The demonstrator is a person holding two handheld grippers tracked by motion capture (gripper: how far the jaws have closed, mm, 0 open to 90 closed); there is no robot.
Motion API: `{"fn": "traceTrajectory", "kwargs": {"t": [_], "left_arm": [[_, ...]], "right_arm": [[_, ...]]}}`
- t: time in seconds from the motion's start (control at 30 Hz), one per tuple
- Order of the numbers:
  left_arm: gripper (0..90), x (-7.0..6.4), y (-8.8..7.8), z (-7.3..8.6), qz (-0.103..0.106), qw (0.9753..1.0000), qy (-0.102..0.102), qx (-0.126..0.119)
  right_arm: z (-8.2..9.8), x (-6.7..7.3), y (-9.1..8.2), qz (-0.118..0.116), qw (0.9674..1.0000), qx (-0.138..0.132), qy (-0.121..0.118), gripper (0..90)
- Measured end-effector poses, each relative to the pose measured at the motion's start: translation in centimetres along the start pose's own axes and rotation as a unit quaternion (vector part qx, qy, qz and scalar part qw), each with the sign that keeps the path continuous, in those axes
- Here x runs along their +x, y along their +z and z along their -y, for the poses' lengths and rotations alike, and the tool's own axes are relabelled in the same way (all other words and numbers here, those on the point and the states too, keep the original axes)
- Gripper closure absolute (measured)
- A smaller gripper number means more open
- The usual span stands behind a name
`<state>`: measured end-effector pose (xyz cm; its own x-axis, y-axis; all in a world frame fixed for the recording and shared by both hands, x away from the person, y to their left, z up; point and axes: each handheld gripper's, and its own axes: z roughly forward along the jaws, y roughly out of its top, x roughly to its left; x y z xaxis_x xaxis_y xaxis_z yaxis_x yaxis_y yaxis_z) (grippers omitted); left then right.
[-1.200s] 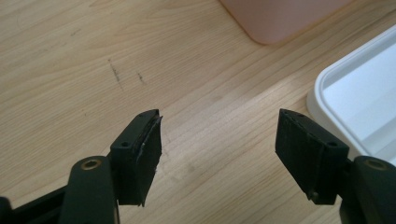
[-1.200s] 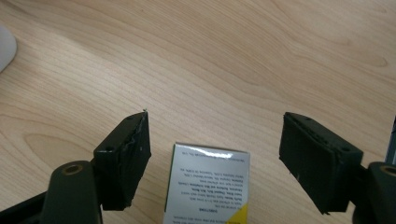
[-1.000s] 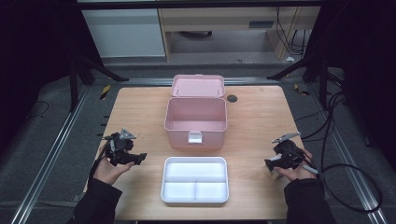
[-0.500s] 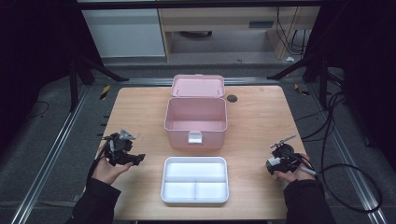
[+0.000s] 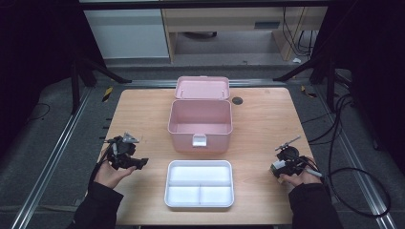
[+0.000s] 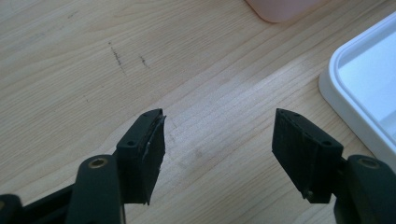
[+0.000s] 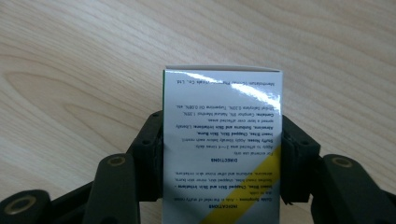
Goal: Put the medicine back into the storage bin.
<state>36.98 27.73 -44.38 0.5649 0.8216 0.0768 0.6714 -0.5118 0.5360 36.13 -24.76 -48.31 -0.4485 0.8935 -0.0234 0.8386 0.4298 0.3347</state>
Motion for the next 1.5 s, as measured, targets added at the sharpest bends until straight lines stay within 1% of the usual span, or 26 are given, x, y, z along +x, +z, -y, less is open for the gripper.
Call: {"fn": "traceTrajectory", "kwargs": {"t": [0.03, 0.07, 0.1, 0.13, 0.17, 0.2, 0.23, 0.33, 0.4, 0.47, 0.5, 0.53, 0.57, 0.6, 0.63, 0.67, 0.7, 0.73, 0.9, 0.93, 0.97, 1.17, 1.23, 1.3, 1.47, 1.5], "left_arm": [[34.2, 0.0, 0.0, 0.0, 0.000, 1.0000, 0.000, 0.000], [34.2, 0.0, 0.0, 0.0, 0.000, 1.0000, 0.001, 0.001], [34.2, 0.0, 0.1, 0.0, 0.000, 1.0000, 0.001, 0.002], [34.1, -0.1, 0.2, 0.0, 0.000, 1.0000, 0.001, 0.003], [34.0, -0.1, 0.2, 0.0, 0.000, 1.0000, 0.001, 0.003], [34.1, -0.1, 0.2, 0.0, -0.001, 1.0000, 0.002, 0.004], [34.1, -0.1, 0.2, 0.0, -0.001, 1.0000, 0.002, 0.004], [34.0, -0.1, 0.2, -0.1, 0.000, 1.0000, 0.003, 0.003], [33.9, -0.1, 0.3, -0.1, 0.000, 1.0000, 0.003, 0.005], [33.8, -0.1, 0.4, -0.1, 0.001, 1.0000, 0.004, 0.007], [33.8, 0.0, 0.4, 0.0, 0.000, 1.0000, 0.003, 0.007], [33.8, 0.0, 0.4, 0.0, 0.000, 1.0000, 0.002, 0.008], [33.8, 0.1, 0.3, 0.0, 0.000, 1.0000, 0.002, 0.007], [33.8, 0.1, 0.3, 0.0, 0.000, 1.0000, 0.000, 0.005], [33.8, 0.1, 0.3, 0.0, 0.000, 1.0000, 0.000, 0.007], [33.7, 0.2, 0.3, 0.0, -0.001, 1.0000, -0.001, 0.007], [33.7, 0.2, 0.3, 0.0, -0.001, 1.0000, -0.001, 0.007], [33.7, 0.2, 0.4, 0.1, 0.000, 1.0000, 0.000, 0.007], [33.5, 0.1, 0.6, 0.1, 0.001, 0.9999, 0.001, 0.011], [33.5, 0.2, 0.6, 0.1, 0.001, 0.9999, 0.001, 0.011], [33.4, 0.2, 0.6, 0.1, 0.001, 0.9999, 0.001, 0.011], [32.8, 0.2, 0.7, 0.1, 0.002, 0.9999, 0.001, 0.012], [32.7, 0.2, 0.7, 0.1, 0.003, 0.9999, 0.001, 0.013], [32.6, 0.3, 0.7, 0.1, 0.002, 0.9999, 0.000, 0.012], [32.5, 0.3, 0.7, 0.1, 0.004, 0.9999, 0.000, 0.013], [32.5, 0.3, 0.7, 0.1, 0.003, 0.9999, 0.001, 0.012]], "right_arm": [[0.0, 0.0, 0.0, 0.000, 1.0000, 0.000, 0.000, 45.4], [-0.2, 0.0, -0.6, -0.008, 0.9999, -0.014, 0.000, 45.4], [-0.2, 0.0, -0.6, -0.008, 0.9999, -0.014, 0.000, 45.4], [-0.4, 0.0, -1.2, -0.011, 0.9996, -0.027, -0.002, 45.4], [-0.4, 0.0, -1.2, -0.011, 0.9996, -0.027, -0.002, 45.4], [-0.7, 0.1, -1.9, -0.015, 0.9991, -0.040, -0.004, 45.3], [-0.7, 0.1, -1.9, -0.015, 0.9991, -0.040, -0.004, 45.3], [-1.3, 0.1, -2.8, -0.022, 0.9981, -0.058, -0.006, 45.3], [-1.7, 0.1, -3.3, -0.024, 0.9974, -0.067, -0.009, 45.3], [-2.8, 0.2, -4.1, -0.030, 0.9961, -0.081, -0.014, 45.3], [-2.8, 0.2, -4.1, -0.030, 0.9961, -0.081, -0.014, 45.3], [-3.6, 0.4, -4.7, -0.036, 0.9949, -0.093, -0.016, 45.3], [-3.6, 0.4, -4.7, -0.036, 0.9949, -0.093, -0.016, 45.3], [-4.0, 0.5, -5.0, -0.038, 0.9941, -0.099, -0.020, 45.3], [-4.5, 0.6, -5.5, -0.041, 0.9932, -0.107, -0.024, 45.3], [-5.5, 0.8, -6.2, -0.041, 0.9914, -0.122, -0.027, 45.3], [-5.5, 0.8, -6.2, -0.041, 0.9914, -0.122, -0.027, 45.3], [-5.8, 0.8, -6.4, -0.042, 0.9907, -0.126, -0.029, 45.3], [-8.5, 1.3, -8.1, -0.048, 0.9859, -0.155, -0.041, 45.3], [-9.6, 1.5, -8.7, -0.046, 0.9848, -0.161, -0.045, 45.3], [-9.6, 1.5, -8.7, -0.046, 0.9848, -0.161, -0.045, 45.3], [-13.1, 2.4, -9.8, -0.054, 0.9811, -0.174, -0.065, 45.4], [-14.3, 2.8, -10.1, -0.053, 0.9792, -0.180, -0.076, 45.4], [-15.5, 3.2, -10.4, -0.056, 0.9781, -0.182, -0.084, 45.4], [-17.9, 4.0, -10.6, -0.061, 0.9750, -0.189, -0.100, 45.4], [-18.9, 4.3, -10.4, -0.062, 0.9746, -0.187, -0.106, 45.4]]}}
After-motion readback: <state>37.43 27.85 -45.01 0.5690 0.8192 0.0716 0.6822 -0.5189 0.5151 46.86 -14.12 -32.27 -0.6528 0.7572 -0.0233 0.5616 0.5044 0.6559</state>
